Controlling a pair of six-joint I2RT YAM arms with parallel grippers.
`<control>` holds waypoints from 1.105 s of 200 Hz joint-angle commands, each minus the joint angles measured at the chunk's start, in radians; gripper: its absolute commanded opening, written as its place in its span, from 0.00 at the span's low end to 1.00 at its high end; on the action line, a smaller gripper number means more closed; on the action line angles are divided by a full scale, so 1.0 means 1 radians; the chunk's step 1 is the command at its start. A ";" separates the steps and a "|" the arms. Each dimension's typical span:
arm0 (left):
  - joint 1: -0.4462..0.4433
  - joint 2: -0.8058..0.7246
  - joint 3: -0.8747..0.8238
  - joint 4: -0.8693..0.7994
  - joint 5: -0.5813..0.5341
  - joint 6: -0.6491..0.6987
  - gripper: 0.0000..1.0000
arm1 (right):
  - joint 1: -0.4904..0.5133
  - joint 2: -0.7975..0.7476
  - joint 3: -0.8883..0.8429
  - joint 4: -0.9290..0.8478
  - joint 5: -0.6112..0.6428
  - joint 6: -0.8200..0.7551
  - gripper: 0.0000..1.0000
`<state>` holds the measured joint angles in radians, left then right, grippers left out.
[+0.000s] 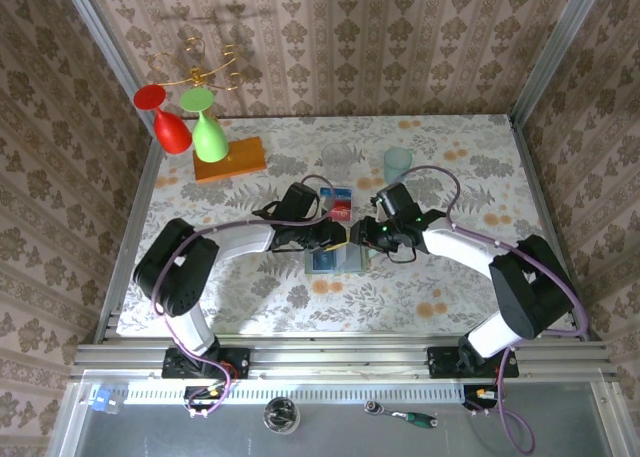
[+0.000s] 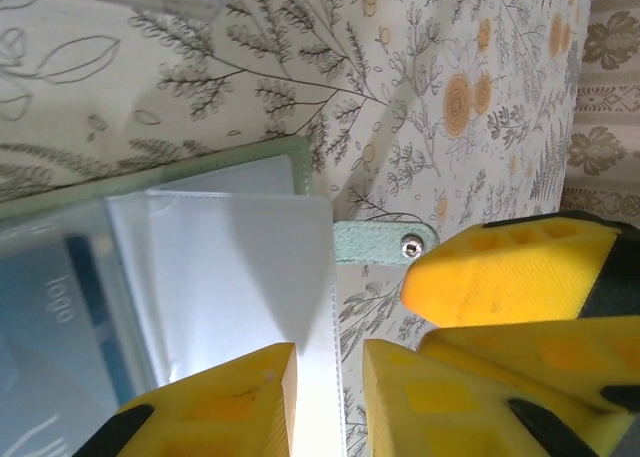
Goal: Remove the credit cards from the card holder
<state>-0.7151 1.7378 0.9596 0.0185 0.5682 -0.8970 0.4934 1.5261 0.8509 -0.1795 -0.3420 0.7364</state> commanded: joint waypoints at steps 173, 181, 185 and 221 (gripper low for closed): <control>-0.004 -0.001 -0.028 0.056 -0.038 -0.026 0.26 | -0.005 -0.015 -0.024 -0.002 -0.063 -0.019 0.36; 0.002 -0.023 -0.052 0.059 -0.048 -0.028 0.26 | 0.005 0.006 -0.007 0.000 -0.068 -0.019 0.36; 0.007 -0.033 -0.064 0.061 -0.052 -0.027 0.26 | 0.010 0.018 0.003 -0.001 -0.069 -0.019 0.36; 0.045 -0.128 -0.157 0.067 -0.083 -0.030 0.25 | 0.074 0.117 0.084 0.015 -0.081 -0.003 0.35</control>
<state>-0.6937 1.6760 0.8509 0.0601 0.5205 -0.9142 0.5278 1.5898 0.8730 -0.1806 -0.3908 0.7288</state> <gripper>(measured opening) 0.254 0.349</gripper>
